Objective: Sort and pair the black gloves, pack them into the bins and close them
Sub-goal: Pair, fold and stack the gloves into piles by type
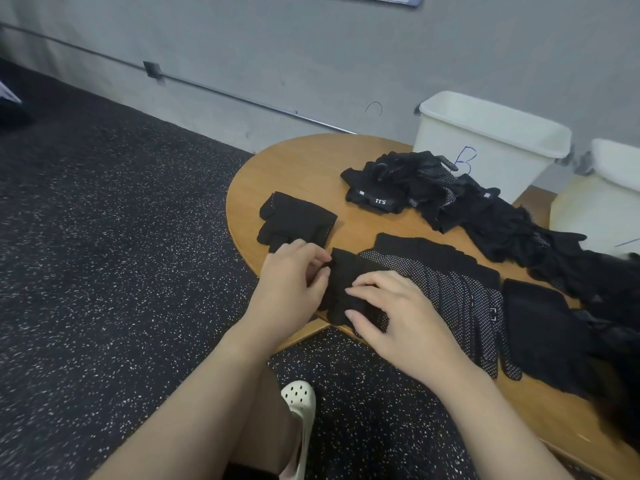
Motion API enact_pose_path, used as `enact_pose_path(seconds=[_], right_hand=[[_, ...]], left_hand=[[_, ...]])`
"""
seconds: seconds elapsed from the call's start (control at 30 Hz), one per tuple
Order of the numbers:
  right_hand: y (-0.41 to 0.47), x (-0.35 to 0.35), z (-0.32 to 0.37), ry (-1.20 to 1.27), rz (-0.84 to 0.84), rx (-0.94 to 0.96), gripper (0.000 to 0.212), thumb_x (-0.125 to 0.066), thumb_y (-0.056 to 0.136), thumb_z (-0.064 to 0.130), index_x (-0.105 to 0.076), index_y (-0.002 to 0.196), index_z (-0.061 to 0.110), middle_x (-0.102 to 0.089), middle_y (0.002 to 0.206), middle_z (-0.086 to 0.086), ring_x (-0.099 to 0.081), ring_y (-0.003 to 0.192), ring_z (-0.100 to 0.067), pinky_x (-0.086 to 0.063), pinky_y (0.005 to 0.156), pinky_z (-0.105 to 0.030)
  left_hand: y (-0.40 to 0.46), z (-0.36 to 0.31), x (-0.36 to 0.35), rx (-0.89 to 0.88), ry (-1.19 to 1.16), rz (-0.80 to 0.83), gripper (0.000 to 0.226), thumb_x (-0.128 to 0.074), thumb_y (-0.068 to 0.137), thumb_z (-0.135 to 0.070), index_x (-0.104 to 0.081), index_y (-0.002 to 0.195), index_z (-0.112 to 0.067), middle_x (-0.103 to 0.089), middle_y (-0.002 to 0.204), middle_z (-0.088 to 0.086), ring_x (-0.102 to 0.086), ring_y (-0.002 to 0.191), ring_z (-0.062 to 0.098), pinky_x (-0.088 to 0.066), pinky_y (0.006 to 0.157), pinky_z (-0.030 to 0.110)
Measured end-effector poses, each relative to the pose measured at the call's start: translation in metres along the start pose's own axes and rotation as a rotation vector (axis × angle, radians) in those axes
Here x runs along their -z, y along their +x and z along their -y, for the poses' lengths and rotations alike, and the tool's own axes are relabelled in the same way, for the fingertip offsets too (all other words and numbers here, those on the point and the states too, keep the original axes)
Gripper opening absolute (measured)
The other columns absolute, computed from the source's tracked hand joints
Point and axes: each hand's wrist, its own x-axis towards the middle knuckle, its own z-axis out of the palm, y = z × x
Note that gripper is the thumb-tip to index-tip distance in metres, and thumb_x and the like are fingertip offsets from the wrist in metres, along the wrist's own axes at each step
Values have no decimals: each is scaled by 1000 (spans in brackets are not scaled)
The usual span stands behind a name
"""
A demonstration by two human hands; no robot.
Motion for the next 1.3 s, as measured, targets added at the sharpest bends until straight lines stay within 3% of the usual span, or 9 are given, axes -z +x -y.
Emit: enact_pose_path(seconds=[0.07, 0.17, 0.37, 0.67, 0.83, 0.93, 1.07, 1.17, 1.3], right_hand=[[-5, 0, 0, 20, -22, -14, 47, -49, 99, 54, -71, 128, 26, -60, 132, 18, -48, 127, -1, -36, 113, -30], [-10, -1, 0, 15, -138, -69, 49, -40, 105, 50, -66, 135, 21, -56, 144, 11, -44, 136, -4, -30, 118, -29], [0, -7, 5, -134, -52, -204, 62, -20, 109, 46, -39, 158, 14, -33, 166, 0, -21, 153, -7, 3, 126, -22], [0, -19, 7, -310, 128, -233, 64, -6, 108, 46, -10, 165, 17, -4, 173, 2, 5, 158, -9, 6, 129, -33], [-7, -17, 13, -345, 112, -308, 72, -1, 104, 51, -10, 165, 14, -4, 173, -1, 4, 159, -11, 5, 129, -37], [-13, -12, 12, -365, 99, -324, 74, -3, 104, 54, -14, 165, 13, -11, 172, -3, -3, 159, -13, 2, 130, -40], [-16, 6, 3, -295, -28, -300, 66, -21, 106, 50, -53, 149, 12, -52, 154, -4, -42, 146, -11, -9, 130, -39], [-9, 15, -6, -214, -134, -317, 54, -33, 106, 46, -67, 133, 14, -69, 133, 0, -59, 126, -11, -21, 126, -37], [3, 16, -7, -150, -197, -328, 41, -49, 103, 36, -67, 128, 10, -68, 126, -3, -60, 119, -19, -34, 117, -42]], left_hand=[[1, -2, -1, -115, 26, 27, 27, -60, 102, -14, -70, 125, -21, -66, 130, -9, -55, 123, 11, -38, 109, 39], [-2, -5, -8, -175, 23, 227, 42, -44, 111, -25, -50, 152, -27, -38, 163, -11, -23, 154, 4, -15, 126, 33], [-2, 0, -15, -175, 213, 405, 54, -25, 113, -30, -16, 166, -25, -8, 173, -11, 3, 158, 4, 6, 127, 29], [-2, -4, -14, -129, 275, 466, 57, -22, 113, -31, -5, 166, -20, 3, 173, -9, 14, 157, 4, 11, 127, 31], [-3, -2, -16, -118, 349, 436, 61, -19, 111, -35, -3, 166, -14, 4, 174, -3, 15, 158, 9, 12, 128, 34], [-3, -4, -17, -147, 509, 348, 65, -20, 108, -38, -14, 165, -8, -13, 173, 5, 0, 160, 19, 5, 129, 40], [1, -12, -14, -183, 479, 245, 73, -15, 95, -42, -32, 160, -12, -38, 163, 2, -29, 147, 23, -19, 119, 43], [9, -16, -17, -205, 363, 210, 64, -17, 102, -43, -35, 160, -20, -39, 162, -6, -25, 150, 17, -14, 121, 42], [15, -18, -28, -240, 394, 275, 55, -19, 111, -39, -31, 161, -23, -42, 160, -9, -21, 154, 18, -2, 124, 42]])
